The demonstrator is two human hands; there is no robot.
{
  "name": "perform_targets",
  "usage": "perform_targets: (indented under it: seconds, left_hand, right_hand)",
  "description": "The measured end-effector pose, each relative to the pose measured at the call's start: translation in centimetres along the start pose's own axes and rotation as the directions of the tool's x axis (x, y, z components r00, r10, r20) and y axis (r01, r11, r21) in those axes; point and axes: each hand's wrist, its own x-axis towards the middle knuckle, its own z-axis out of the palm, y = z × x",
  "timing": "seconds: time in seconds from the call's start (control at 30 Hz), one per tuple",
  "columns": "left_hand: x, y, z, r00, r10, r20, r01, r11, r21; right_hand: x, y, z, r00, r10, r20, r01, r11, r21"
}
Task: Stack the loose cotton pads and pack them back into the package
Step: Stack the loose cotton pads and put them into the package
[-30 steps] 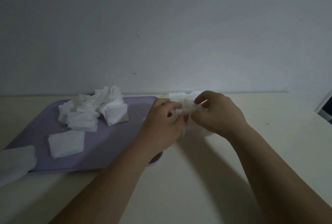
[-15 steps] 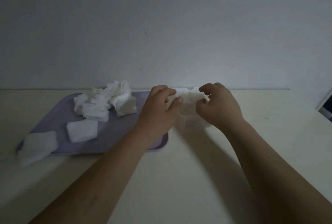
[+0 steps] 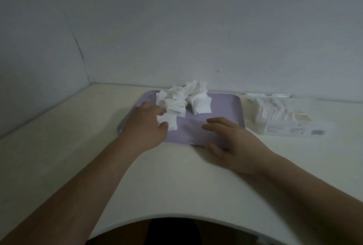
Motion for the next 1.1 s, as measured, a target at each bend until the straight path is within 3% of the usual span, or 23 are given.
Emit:
perform_targets:
  seconds: [0.07, 0.17, 0.27, 0.4, 0.53, 0.63, 0.8, 0.9, 1.0, 1.1]
  left_hand:
    - [-0.6, -1.9, -1.0, 0.983, -0.129, 0.13, 0.111, 0.985, 0.133]
    - [-1.2, -1.9, -1.2, 0.961, -0.167, 0.22, 0.143, 0.982, 0.119]
    - [-0.2, -1.1, -0.5, 0.96, -0.131, 0.248, 0.139, 0.99, -0.015]
    - [1.1, 0.4, 1.5, 0.938, -0.063, 0.34, 0.135, 0.972, -0.191]
    - [1.9, 4.0, 3.4, 0.935, 0.119, 0.334, 0.009, 0.934, -0.357]
    - [2.9, 6.1, 3.9, 0.929, 0.187, 0.319, 0.029, 0.823, -0.568]
    - [5.0, 5.6, 3.8, 0.942, -0.002, 0.334, 0.257, 0.642, -0.722]
    - [4.8, 4.6, 4.1, 0.926, 0.149, 0.347, 0.152, 0.695, -0.703]
    - [4.4, 3.9, 5.2, 0.877, 0.272, 0.396, -0.014, 0.838, -0.546]
    - [4.9, 3.4, 6.2, 0.933, 0.276, 0.232, -0.134, 0.863, -0.487]
  right_hand:
    - [0.3, -0.6, 0.5, 0.999, 0.016, 0.039, -0.016, 1.0, 0.011]
    - [1.1, -1.7, 0.8, 0.995, 0.042, 0.092, -0.04, 0.999, -0.021]
    - [2.0, -1.9, 0.7, 0.991, 0.08, 0.108, -0.073, 0.995, -0.067]
    - [3.2, -1.1, 0.5, 0.975, 0.221, 0.02, -0.222, 0.963, 0.15]
    - [3.6, -0.1, 0.0, 0.951, 0.305, -0.057, -0.291, 0.941, 0.171]
    - [4.3, 0.9, -0.4, 0.955, 0.295, -0.017, -0.291, 0.95, 0.117]
    - [5.7, 2.6, -0.7, 0.954, 0.3, -0.02, -0.299, 0.953, 0.056]
    - [6.0, 3.4, -0.5, 0.953, 0.301, -0.014, -0.298, 0.949, 0.104]
    - [5.9, 4.3, -0.1, 0.953, 0.3, -0.04, -0.289, 0.941, 0.178]
    - [5.4, 4.8, -0.1, 0.936, 0.338, -0.1, -0.284, 0.891, 0.354]
